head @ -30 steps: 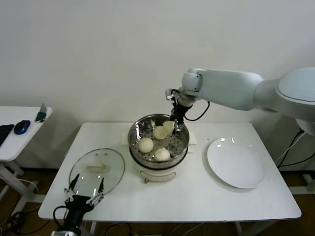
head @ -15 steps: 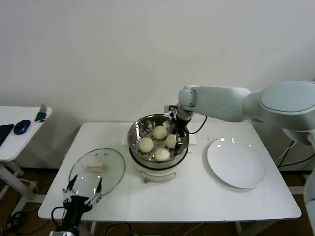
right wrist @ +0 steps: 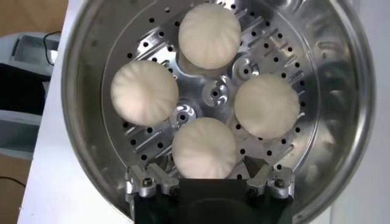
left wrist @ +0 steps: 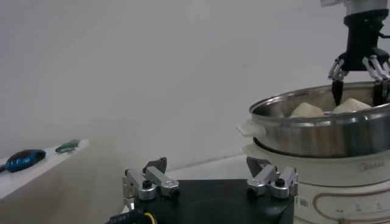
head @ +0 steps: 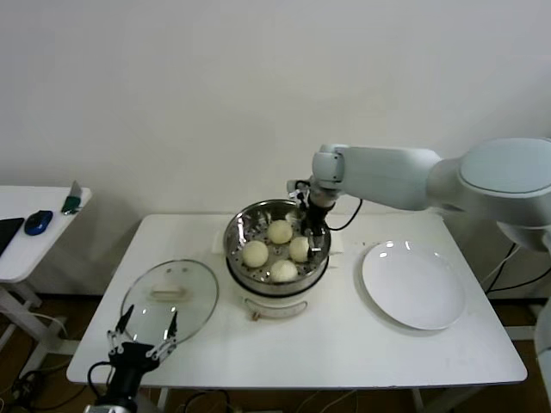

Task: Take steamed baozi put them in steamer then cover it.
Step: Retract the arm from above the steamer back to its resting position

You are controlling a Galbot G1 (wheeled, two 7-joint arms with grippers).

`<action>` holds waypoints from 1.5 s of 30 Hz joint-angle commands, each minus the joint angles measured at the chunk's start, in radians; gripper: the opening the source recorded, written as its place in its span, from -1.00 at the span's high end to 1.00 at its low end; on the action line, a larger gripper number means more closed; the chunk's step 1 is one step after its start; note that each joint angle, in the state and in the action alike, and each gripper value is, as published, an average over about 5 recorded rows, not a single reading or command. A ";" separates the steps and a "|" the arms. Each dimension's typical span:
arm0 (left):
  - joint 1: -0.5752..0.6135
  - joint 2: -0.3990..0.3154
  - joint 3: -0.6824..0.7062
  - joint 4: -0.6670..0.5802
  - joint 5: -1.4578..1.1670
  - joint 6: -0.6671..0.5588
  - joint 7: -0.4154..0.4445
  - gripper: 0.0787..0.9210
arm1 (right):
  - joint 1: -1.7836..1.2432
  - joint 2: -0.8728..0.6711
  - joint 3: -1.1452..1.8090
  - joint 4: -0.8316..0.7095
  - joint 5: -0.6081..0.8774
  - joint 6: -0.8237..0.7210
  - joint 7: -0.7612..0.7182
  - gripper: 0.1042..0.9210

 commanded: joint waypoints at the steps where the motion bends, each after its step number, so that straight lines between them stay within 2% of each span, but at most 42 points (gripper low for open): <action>1: -0.002 -0.004 0.000 -0.001 0.004 0.000 -0.001 -0.77 | 0.052 -0.060 0.075 0.025 0.002 0.024 -0.027 -0.76; 5: -0.014 -0.005 -0.002 -0.003 0.014 0.003 -0.002 -0.77 | 0.062 -0.150 0.165 0.049 -0.002 0.099 0.074 -0.76; 12: -0.043 -0.002 -0.007 -0.006 0.031 0.015 -0.003 -0.77 | 0.000 -0.396 0.343 0.208 0.017 0.263 0.389 -0.76; 20: -0.056 0.005 -0.005 -0.012 0.044 0.027 -0.003 -0.77 | -0.377 -0.669 0.802 0.424 -0.008 0.284 0.617 -0.76; 26: -0.077 -0.002 -0.001 -0.021 0.043 0.042 -0.017 -0.77 | -0.761 -0.763 1.188 0.521 -0.079 0.354 0.720 -0.76; 35: -0.099 0.001 -0.018 -0.024 0.150 0.068 -0.039 -0.77 | -1.311 -0.774 1.759 0.624 -0.165 0.415 0.767 -0.76; 40: -0.092 0.005 -0.028 -0.054 0.399 0.150 -0.045 -0.77 | -1.595 -0.680 2.039 0.673 -0.232 0.394 0.763 -0.76; 45: -0.094 0.034 -0.033 -0.047 0.735 0.175 -0.059 -0.77 | -1.803 -0.554 2.217 0.732 -0.269 0.355 0.777 -0.76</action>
